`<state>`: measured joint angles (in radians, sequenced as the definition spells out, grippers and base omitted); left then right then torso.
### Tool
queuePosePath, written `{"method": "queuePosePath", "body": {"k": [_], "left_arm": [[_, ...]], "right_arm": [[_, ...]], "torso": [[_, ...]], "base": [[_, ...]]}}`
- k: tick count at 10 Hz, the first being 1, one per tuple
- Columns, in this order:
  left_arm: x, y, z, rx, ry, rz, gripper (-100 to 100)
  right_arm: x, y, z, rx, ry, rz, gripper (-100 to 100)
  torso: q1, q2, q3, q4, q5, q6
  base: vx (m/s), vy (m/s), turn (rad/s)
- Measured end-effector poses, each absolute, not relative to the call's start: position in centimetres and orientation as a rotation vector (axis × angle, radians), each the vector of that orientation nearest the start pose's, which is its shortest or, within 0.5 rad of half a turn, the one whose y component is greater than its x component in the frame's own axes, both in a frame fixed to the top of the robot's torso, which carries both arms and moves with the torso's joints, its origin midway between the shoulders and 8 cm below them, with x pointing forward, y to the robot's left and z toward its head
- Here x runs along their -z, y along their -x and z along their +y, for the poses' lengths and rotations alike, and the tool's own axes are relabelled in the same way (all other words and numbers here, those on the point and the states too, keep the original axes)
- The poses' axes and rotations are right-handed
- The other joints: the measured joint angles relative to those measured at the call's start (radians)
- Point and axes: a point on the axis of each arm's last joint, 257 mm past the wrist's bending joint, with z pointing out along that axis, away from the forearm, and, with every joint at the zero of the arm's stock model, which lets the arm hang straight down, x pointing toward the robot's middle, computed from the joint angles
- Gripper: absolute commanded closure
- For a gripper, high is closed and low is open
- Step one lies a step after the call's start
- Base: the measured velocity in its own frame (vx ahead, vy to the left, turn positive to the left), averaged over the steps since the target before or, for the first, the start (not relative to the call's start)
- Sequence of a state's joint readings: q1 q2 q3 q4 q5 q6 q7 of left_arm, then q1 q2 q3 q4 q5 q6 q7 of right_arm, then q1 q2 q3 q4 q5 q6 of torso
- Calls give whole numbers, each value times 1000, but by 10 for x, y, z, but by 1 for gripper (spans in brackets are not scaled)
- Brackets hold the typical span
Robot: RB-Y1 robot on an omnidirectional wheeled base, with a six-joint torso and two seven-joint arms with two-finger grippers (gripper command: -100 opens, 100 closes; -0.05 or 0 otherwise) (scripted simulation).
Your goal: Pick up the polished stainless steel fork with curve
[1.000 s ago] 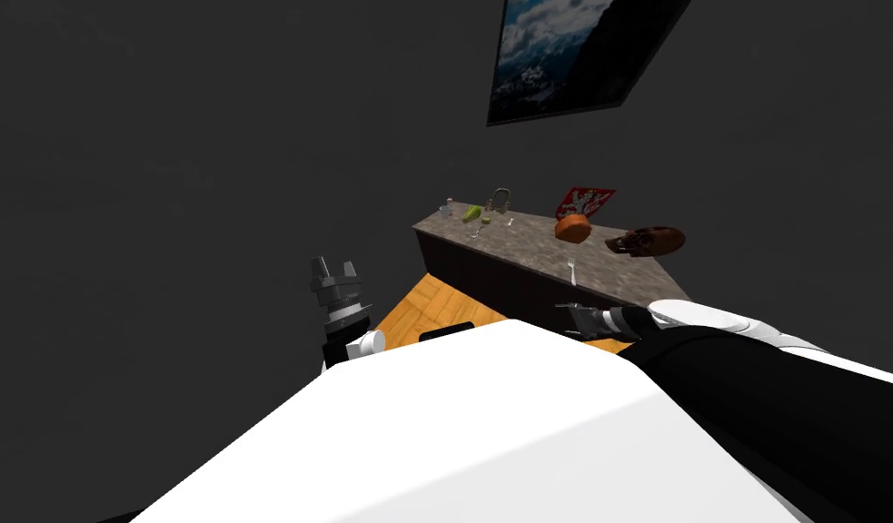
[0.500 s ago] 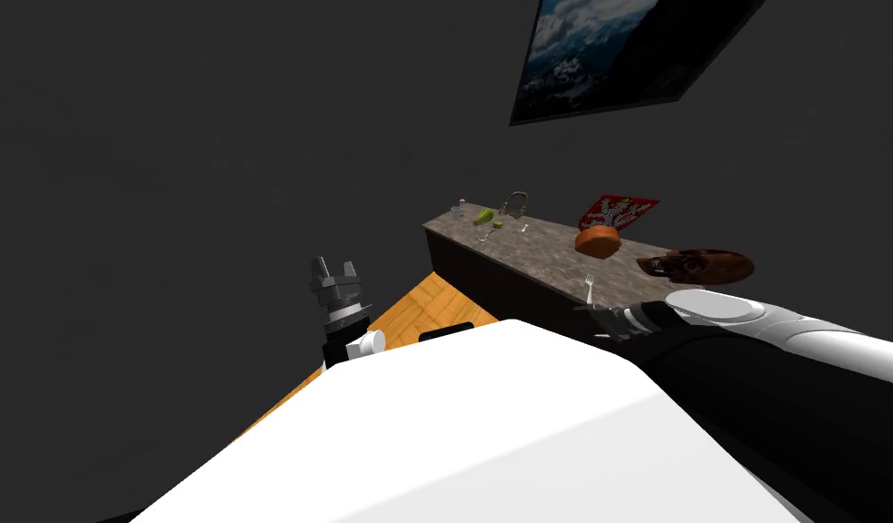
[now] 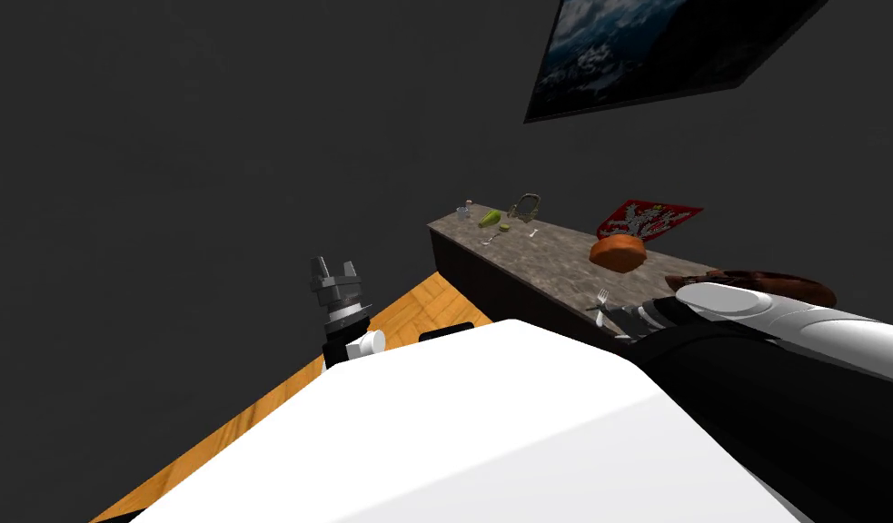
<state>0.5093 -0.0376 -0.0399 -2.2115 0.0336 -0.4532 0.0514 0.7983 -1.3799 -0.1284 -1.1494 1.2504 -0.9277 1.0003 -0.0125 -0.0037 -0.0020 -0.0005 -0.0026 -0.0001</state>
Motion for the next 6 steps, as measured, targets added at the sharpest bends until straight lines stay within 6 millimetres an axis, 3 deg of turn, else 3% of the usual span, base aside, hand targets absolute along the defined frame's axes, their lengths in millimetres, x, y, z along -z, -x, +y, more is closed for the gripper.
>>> {"method": "queuePosePath", "body": {"k": [2,4,5,6], "left_arm": [[19,-364,278,1377,833,627,0],[19,-364,278,1377,833,627,0],[19,-364,278,1377,833,627,0],[19,-364,278,1377,833,627,0]], "right_arm": [[331,-60,-689,123,2371,2047,-100],[330,-54,-700,120,2428,2032,-100],[330,-54,-701,119,2433,2029,0],[330,-54,-701,119,2432,2029,-100]], "torso": [[-5,0,0,0,-2,1],[-2,-1,0,0,-1,1],[4,0,0,0,0,2],[9,0,0,0,1,2]], "base": [[14,-248,243],[1,-136,131],[1,-18,-5],[-62,-9,249]]}}
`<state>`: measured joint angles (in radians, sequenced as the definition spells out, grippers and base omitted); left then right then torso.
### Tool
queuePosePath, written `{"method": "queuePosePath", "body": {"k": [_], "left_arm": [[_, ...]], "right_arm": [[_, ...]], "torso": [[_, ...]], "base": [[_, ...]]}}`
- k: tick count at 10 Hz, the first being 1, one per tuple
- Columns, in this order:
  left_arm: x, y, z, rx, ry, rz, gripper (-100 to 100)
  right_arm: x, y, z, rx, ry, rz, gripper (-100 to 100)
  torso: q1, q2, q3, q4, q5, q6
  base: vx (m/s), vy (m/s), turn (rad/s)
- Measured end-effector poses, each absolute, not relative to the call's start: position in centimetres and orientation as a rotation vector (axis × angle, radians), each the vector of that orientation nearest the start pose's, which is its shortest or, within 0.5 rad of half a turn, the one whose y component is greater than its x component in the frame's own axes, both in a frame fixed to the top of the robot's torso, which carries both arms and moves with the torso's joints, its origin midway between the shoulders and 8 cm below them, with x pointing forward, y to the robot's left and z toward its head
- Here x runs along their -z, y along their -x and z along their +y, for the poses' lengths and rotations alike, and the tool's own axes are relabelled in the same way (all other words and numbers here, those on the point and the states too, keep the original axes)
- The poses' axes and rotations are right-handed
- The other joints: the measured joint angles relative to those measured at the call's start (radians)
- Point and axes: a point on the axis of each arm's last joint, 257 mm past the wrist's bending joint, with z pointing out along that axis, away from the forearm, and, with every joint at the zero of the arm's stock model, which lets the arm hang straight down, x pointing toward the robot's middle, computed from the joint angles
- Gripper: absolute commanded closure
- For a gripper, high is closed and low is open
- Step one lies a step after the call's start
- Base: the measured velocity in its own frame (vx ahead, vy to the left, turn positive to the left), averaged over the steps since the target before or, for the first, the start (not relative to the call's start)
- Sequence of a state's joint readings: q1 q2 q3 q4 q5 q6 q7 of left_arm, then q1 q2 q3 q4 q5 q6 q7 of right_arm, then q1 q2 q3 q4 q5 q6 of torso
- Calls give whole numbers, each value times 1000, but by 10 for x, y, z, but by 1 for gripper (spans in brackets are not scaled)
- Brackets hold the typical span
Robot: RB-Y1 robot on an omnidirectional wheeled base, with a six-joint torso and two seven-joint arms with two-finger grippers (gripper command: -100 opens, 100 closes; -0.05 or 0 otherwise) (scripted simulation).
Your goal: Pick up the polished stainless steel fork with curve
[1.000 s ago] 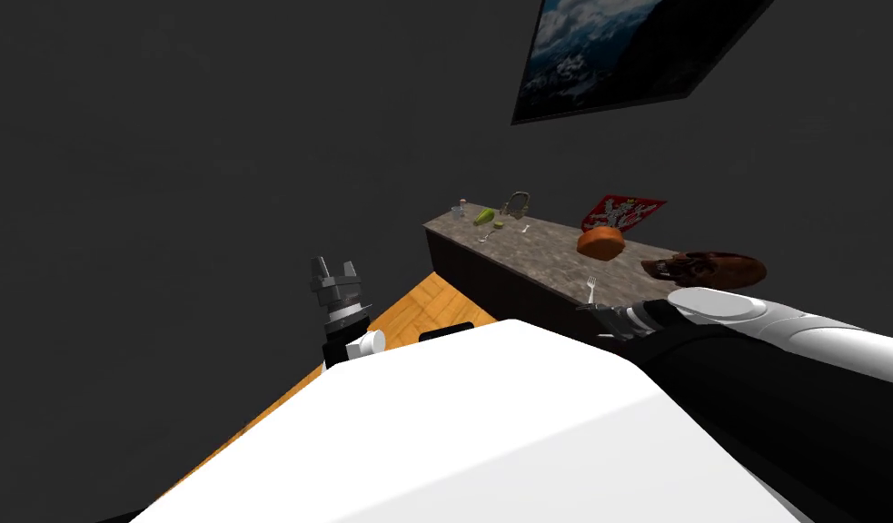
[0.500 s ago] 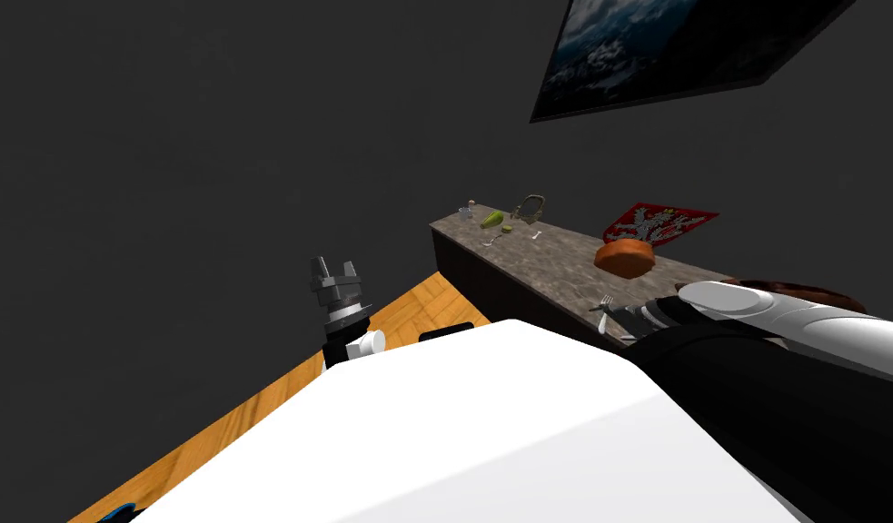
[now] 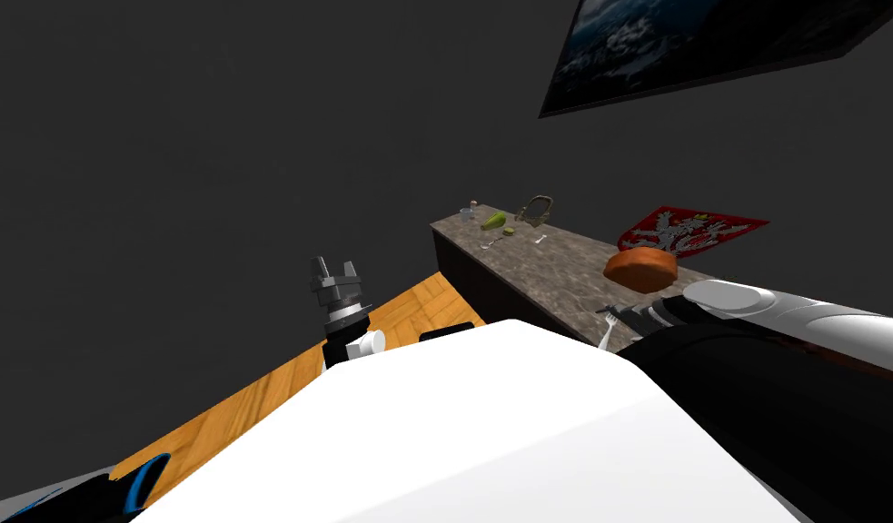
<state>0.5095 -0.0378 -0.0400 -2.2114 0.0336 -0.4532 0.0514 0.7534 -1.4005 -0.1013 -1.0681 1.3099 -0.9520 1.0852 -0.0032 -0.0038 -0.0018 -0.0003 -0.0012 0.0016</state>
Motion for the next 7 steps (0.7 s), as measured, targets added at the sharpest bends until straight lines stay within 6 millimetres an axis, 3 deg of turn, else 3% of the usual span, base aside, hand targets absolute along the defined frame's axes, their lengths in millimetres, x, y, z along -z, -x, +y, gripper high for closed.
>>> {"method": "queuePosePath", "body": {"k": [3,4,5,7], "left_arm": [[19,-364,277,1377,833,626,0],[19,-364,277,1377,833,627,0],[19,-364,278,1377,833,627,0],[19,-364,277,1377,833,627,0]], "right_arm": [[342,-44,-702,124,2367,2108,-100],[348,-40,-702,126,2342,2137,-100],[348,-40,-702,128,2337,2142,100],[348,-39,-702,126,2339,2142,100]], "torso": [[2,8,5,2,1,-1],[2,10,6,2,1,0],[2,6,4,2,1,1],[2,1,0,0,0,-1]], "base": [[-146,-5,270],[-70,-2,35],[-12,-1,-10],[-4,-1,-6]]}}
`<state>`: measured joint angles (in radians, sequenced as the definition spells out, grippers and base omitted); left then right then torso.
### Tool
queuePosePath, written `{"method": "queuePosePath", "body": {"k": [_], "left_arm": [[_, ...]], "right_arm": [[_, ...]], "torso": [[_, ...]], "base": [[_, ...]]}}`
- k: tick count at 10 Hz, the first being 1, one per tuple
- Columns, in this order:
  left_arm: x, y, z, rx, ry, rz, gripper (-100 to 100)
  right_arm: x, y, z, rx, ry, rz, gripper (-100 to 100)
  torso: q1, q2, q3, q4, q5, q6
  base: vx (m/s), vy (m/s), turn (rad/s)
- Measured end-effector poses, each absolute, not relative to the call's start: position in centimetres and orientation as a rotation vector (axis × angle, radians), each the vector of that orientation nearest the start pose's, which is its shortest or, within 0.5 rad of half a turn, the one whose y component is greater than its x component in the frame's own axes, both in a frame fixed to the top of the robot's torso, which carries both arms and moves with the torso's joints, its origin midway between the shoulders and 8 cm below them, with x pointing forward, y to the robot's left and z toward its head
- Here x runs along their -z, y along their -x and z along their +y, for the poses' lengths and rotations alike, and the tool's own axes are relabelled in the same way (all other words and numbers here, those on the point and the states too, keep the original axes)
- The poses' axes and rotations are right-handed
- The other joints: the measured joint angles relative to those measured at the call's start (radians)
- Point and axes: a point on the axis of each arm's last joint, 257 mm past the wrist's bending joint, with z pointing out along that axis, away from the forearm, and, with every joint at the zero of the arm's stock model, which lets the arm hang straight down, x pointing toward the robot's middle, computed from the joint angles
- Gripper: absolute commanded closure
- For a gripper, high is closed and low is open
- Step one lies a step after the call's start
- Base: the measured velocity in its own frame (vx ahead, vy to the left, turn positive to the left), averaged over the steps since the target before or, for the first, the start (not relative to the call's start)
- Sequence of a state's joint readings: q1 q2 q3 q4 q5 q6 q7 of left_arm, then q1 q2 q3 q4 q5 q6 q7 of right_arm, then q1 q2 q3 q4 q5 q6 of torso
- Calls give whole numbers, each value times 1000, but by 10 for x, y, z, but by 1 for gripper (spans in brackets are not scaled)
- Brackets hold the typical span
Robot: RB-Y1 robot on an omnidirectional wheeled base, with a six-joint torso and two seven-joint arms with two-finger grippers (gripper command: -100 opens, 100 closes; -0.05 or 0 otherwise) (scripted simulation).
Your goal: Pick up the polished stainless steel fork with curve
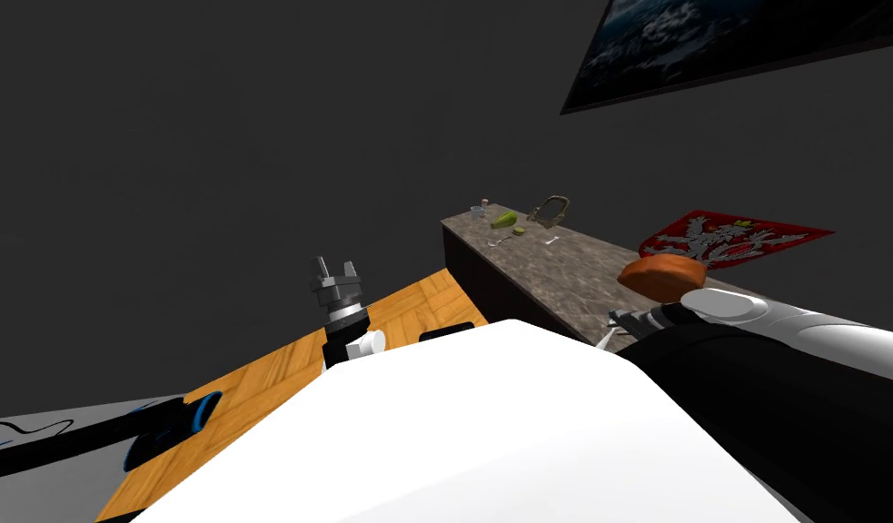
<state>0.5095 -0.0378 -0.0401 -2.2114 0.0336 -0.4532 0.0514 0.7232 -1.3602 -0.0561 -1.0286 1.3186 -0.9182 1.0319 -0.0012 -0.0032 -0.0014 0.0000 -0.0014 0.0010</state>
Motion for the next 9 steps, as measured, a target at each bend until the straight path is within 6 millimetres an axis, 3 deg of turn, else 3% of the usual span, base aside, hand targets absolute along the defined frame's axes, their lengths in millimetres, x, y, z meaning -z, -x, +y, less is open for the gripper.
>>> {"method": "queuePosePath", "body": {"k": [2,3,4,8,9], "left_arm": [[19,-364,278,1377,833,627,0],[19,-364,278,1377,833,627,0],[19,-364,278,1377,833,627,0],[19,-364,278,1376,833,627,0],[19,-364,278,1377,833,627,0]], "right_arm": [[348,-40,-702,129,2339,2141,100],[348,-40,-702,129,2339,2141,0],[348,-40,-702,129,2339,2141,100],[334,-51,-703,123,2411,2056,100],[333,-51,-703,119,2417,2050,0]], "torso": [[-2,-1,-1,-1,-1,1],[-2,-2,-1,-1,-1,1],[-2,-2,-1,-1,-1,1],[-1,-11,-7,-3,0,1],[-1,-8,-5,-2,-1,0]], "base": [[0,0,0],[0,0,0],[64,6,-212],[126,7,-213],[11,3,13]]}}
